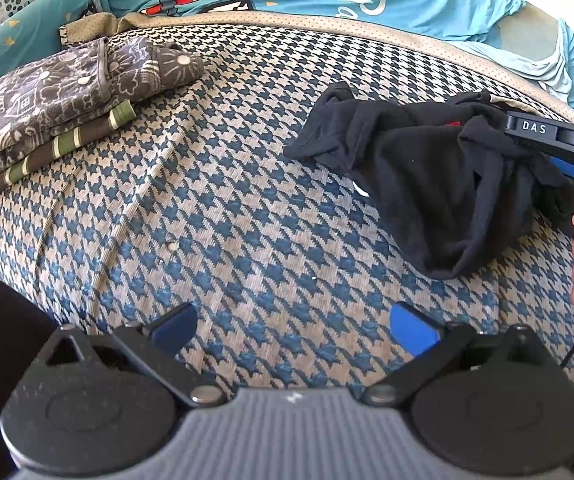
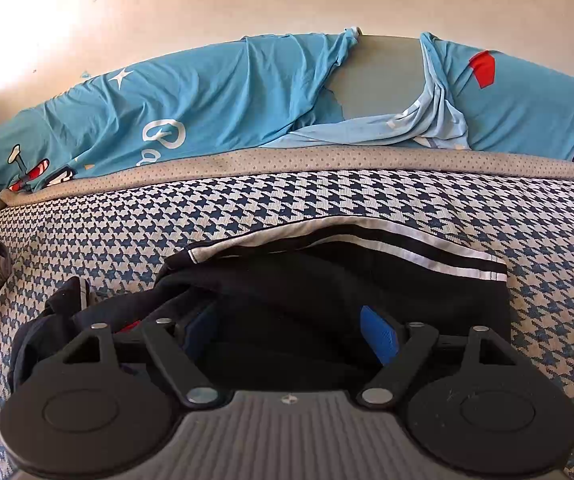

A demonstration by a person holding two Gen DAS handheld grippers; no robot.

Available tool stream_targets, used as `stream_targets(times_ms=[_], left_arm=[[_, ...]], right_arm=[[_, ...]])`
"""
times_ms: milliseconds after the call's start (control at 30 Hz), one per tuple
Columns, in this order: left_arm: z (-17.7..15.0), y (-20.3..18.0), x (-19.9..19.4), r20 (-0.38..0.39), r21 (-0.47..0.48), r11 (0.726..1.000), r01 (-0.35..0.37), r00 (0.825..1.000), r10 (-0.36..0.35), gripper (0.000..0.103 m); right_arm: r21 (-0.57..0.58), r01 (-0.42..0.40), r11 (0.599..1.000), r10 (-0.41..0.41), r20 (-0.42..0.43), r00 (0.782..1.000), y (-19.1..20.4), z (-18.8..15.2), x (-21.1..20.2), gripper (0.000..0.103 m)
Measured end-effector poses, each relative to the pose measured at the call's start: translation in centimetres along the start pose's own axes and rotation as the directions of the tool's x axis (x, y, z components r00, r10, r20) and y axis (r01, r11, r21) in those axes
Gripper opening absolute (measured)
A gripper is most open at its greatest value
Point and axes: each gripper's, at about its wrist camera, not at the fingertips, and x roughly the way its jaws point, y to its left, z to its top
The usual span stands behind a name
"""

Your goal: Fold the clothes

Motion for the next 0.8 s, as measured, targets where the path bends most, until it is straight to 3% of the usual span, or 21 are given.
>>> stream_targets(times_ms=[500, 800], left_arm=[[0.2, -0.5, 0.7, -0.004, 0.016, 1.0, 0.0, 1.0, 0.0, 0.103], [2.9, -1.5, 1.3, 0.035, 0.047, 0.999, 0.023, 0.999, -0.024, 0.103]], right_arm=[[-0.015, -0.023, 1.0, 0.023, -0.014, 1.0, 0.0, 0.8, -0.8, 0.078], [0.038, -0.08, 0.996, 0.078, 0.053, 0.996, -2.7, 3.2, -3.7, 0.078]])
